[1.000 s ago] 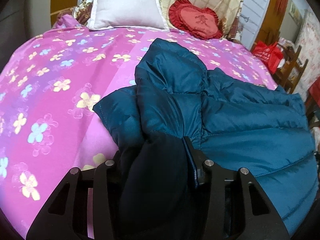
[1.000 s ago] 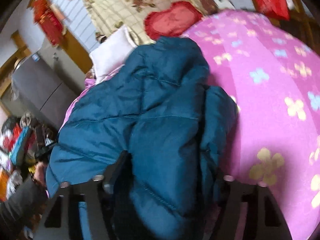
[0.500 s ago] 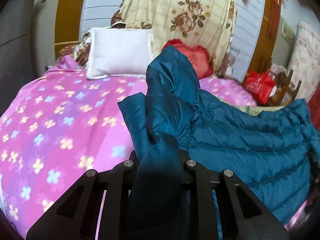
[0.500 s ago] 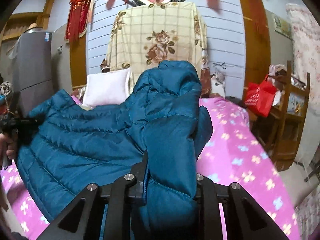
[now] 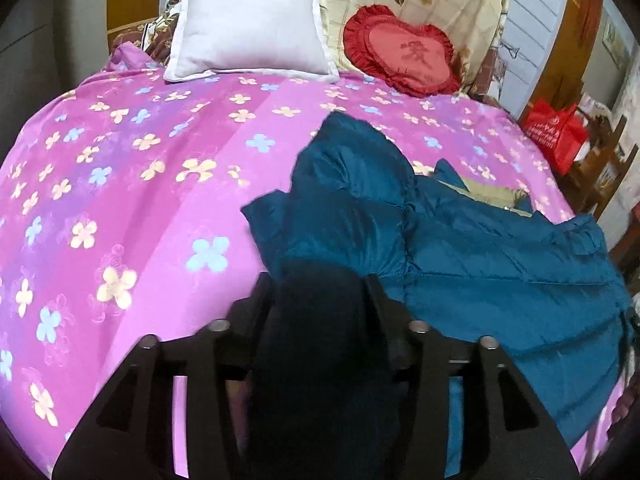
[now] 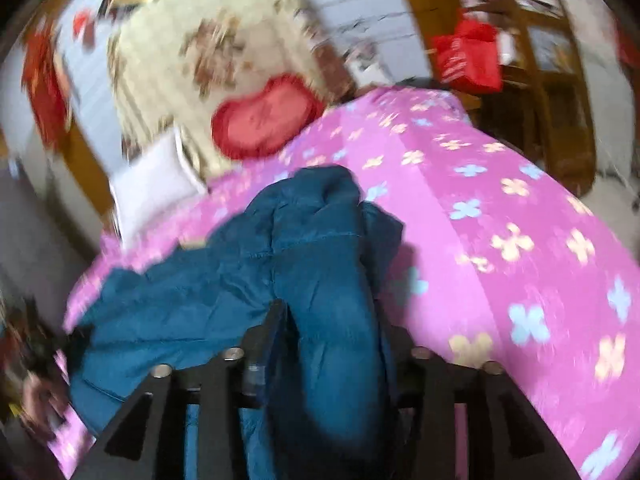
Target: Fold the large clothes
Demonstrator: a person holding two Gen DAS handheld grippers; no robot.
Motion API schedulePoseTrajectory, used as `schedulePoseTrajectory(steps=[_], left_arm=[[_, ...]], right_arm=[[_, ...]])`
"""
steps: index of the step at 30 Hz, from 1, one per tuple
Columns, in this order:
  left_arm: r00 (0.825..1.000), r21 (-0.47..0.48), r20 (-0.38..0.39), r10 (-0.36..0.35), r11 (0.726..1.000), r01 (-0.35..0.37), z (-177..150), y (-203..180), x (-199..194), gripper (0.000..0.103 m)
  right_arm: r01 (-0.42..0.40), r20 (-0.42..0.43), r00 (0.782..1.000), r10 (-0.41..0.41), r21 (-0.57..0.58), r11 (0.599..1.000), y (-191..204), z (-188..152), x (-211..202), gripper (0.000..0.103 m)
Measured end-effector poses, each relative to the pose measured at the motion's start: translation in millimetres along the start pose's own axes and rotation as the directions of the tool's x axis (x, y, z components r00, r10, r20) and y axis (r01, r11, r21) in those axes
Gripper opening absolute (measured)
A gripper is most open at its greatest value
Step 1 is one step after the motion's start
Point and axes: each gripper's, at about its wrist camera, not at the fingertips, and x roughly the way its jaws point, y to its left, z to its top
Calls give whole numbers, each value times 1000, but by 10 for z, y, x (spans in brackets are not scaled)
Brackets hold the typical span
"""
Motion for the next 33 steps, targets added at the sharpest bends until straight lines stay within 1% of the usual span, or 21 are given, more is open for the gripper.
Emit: schedulePoseTrajectory(steps=[1, 3, 5, 6, 7, 9, 10, 11, 12, 13, 14, 15, 17, 18, 19, 20, 23, 27, 29, 31, 33], left_arm=[[1000, -9, 6, -9, 1000, 9, -2, 48, -51, 55], [999, -24, 37, -17, 1000, 18, -17, 113, -233, 55], [996, -11, 88, -13, 1000, 14, -49, 60, -453, 56], [992, 5, 123, -24, 1000, 24, -118, 9, -589, 59], [987, 24, 154, -43, 999, 40, -204, -66, -712, 66], [981, 61, 173, -85, 995, 76, -369, -256, -830, 69], [980, 77, 173, -102, 993, 90, -471, -374, -855, 69], [980, 92, 164, -111, 991, 97, -548, -483, -836, 69], [983, 110, 146, -108, 990, 92, -611, -592, -766, 71], [991, 127, 102, -85, 989, 72, -680, -703, -625, 72], [997, 134, 51, -52, 990, 44, -736, -776, -464, 72], [999, 136, 21, -27, 990, 24, -773, -810, -344, 74], [999, 128, 51, -6, 992, -1, -834, -837, -267, 80], [998, 123, 59, 3, 992, -10, -841, -844, -259, 81], [998, 116, 57, 8, 993, -15, -842, -847, -244, 82], [998, 111, 58, 7, 994, -14, -840, -841, -228, 83], [998, 102, 68, -11, 995, 4, -839, -819, -204, 88], [997, 73, 73, -39, 997, 34, -853, -811, -182, 98], [999, 62, 27, -32, 998, 31, -846, -833, -179, 100], [999, 80, -41, 3, 997, 0, -791, -892, -195, 100], [998, 97, -53, 25, 995, -20, -802, -943, -309, 100]], right_arm=[[-15, 56, 998, 13, 39, 999, -28, -58, -157, 53], [-11, 121, 993, 2, 73, 997, 3, -136, -376, 58], [10, 170, 985, -17, 42, 999, 182, -239, -591, 58], [24, 169, 985, -24, 1, 1000, 326, -283, -665, 58], [20, 160, 987, -14, -36, 999, 494, -285, -711, 59], [4, 138, 990, 10, -101, 995, 761, -332, -751, 59], [-2, 124, 992, 21, -149, 989, 945, -393, -760, 63], [-6, 120, 992, 28, -177, 984, 1048, -455, -762, 68], [-10, 117, 992, 37, -221, 975, 1217, -595, -743, 79], [-12, 112, 993, 40, -244, 970, 1269, -669, -714, 87], [-7, 100, 994, 36, -270, 963, 1312, -758, -639, 87], [12, 72, 997, 9, -293, 956, 1331, -818, -519, 87], [50, -11, 998, -56, -307, 950, 1242, -937, -237, 88], [54, -54, 996, -74, -307, 950, 1183, -978, -125, 90], [44, -72, 995, -69, -307, 951, 1111, -1025, -45, 98], [41, -58, 996, -62, -310, 950, 1065, -1042, -31, 103], [22, -64, 997, -44, -309, 951, 1005, -1033, 6, 103], [36, -65, 996, -58, -302, 953, 998, -1023, 41, 103], [37, -71, 996, -61, -303, 952, 1013, -1029, 20, 103], [35, -81, 995, -63, -306, 951, 1024, -1037, -4, 103], [44, -74, 995, -69, -289, 956, 1053, -1020, -82, 103]])
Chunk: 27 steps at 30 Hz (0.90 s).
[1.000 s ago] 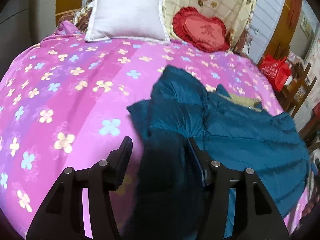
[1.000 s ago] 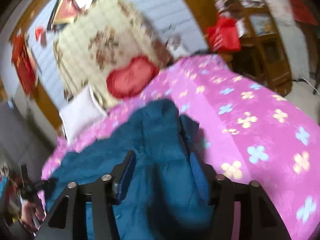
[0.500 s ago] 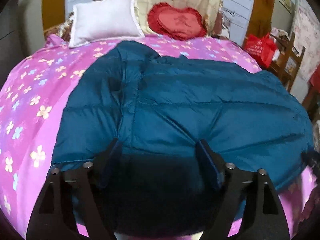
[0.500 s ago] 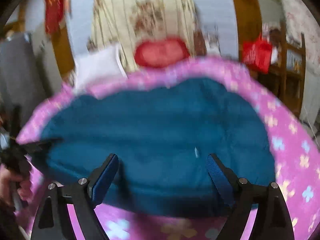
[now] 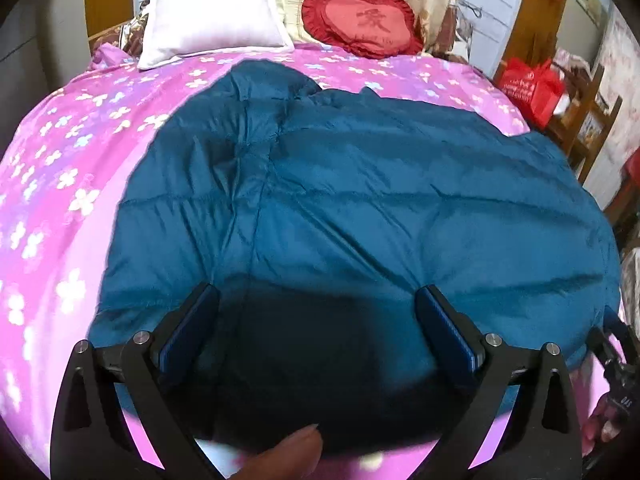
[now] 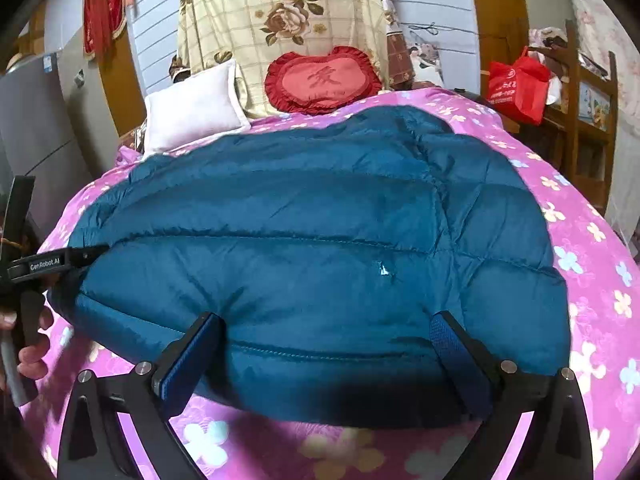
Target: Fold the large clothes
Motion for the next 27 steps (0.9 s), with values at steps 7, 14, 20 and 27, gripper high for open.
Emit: schedulePoseTrajectory(steps=[7, 14, 20, 27], left_arm=[[994, 111, 84, 74, 990, -84, -540, -303, -890, 100], [994, 110, 106, 2, 994, -13, -1074, -509, -1562, 100], [992, 136, 119, -36, 990, 20, -1352, -631, -1803, 100], [987, 143, 153, -51, 989, 29, -1527, -628, -2099, 100]], right_arm=[[30, 99, 994, -38, 81, 996, 307, -233, -873, 103], [145, 195, 973, -126, -82, 986, 757, -787, -1508, 103], [160, 144, 978, -149, -70, 985, 793, -1030, -1592, 103], [146, 123, 981, -149, 33, 989, 665, -1188, -1715, 103]])
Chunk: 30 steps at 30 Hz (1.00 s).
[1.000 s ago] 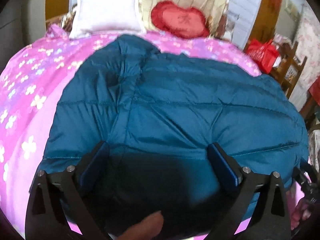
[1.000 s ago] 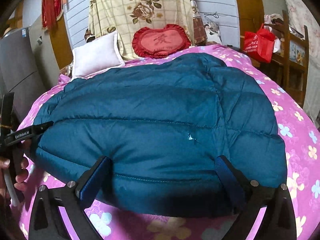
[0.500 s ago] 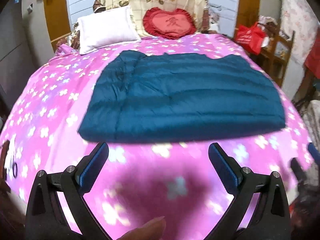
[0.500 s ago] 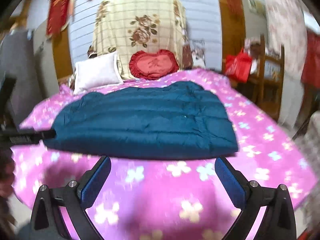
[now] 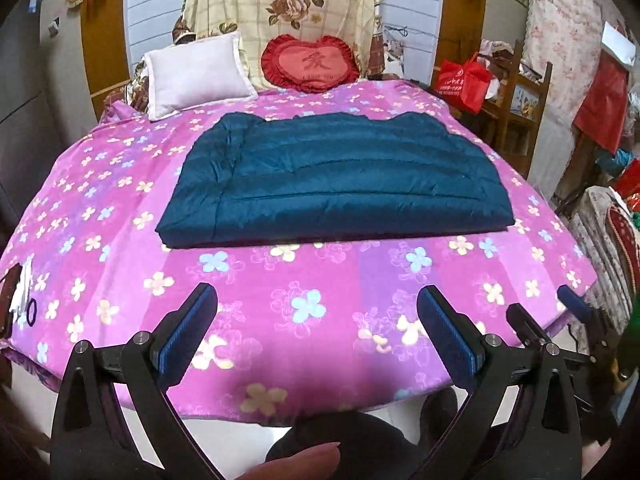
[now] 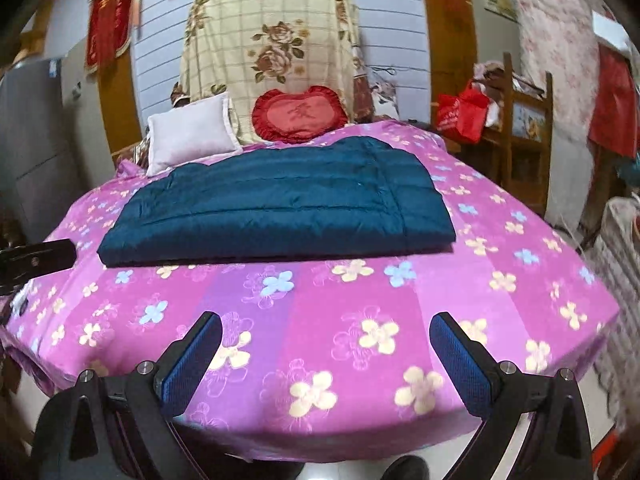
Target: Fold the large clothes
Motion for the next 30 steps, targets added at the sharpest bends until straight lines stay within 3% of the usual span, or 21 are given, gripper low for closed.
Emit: schedulePoseTrajectory(steps=[6, 11, 19, 23, 30], left_arm=[[1000, -3, 22, 12, 1000, -12, 64, 60, -59, 100], [999, -8, -12, 47, 999, -47, 181, 148, 201, 100], [998, -59, -40, 57, 997, -59, 375, 310, 652, 100], [994, -72, -79, 75, 994, -81, 360, 403, 905, 100], [995, -76, -91, 37, 996, -43, 319, 372, 1092, 100]], right_arm=[[3, -21, 1000, -3, -3, 1000, 36, -46, 1, 103], [56, -54, 997, -57, -14, 998, 117, 139, 83, 103], [47, -110, 993, -48, -13, 999, 141, 632, 501, 103], [49, -95, 994, -54, -54, 997, 181, 703, 712, 103], [79, -88, 993, -84, -66, 995, 180, 715, 846, 103]])
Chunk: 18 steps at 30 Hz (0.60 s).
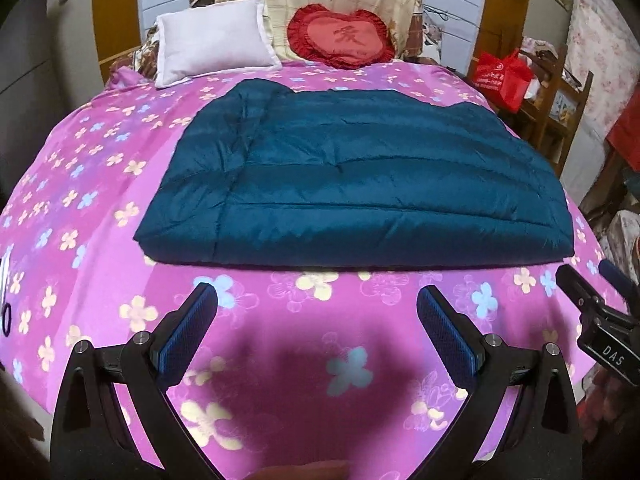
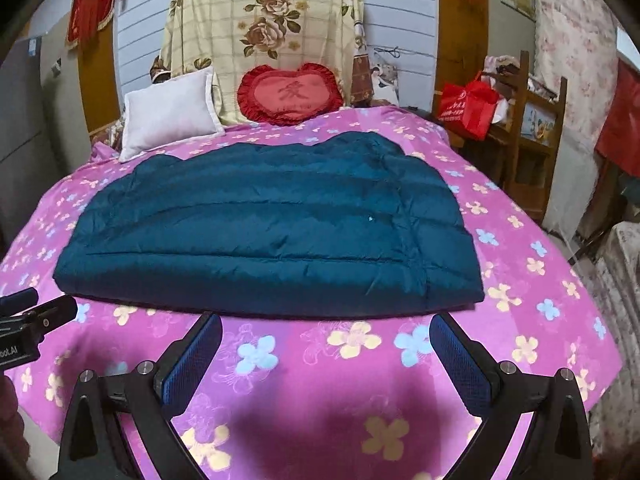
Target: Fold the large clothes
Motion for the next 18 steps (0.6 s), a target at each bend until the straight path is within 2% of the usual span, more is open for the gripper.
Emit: schedulePoseTrajectory(steps=[9, 18], left_arm=[[1000, 4, -21, -22, 1000, 22, -13, -64, 77, 100], [1000, 23, 18, 0, 1000, 0, -42, -95, -19, 100]], right_arm=[[17, 11, 1000, -17, -11, 1000, 71, 14, -75, 103], [41, 2, 999, -41, 11, 999, 46, -32, -96, 103]])
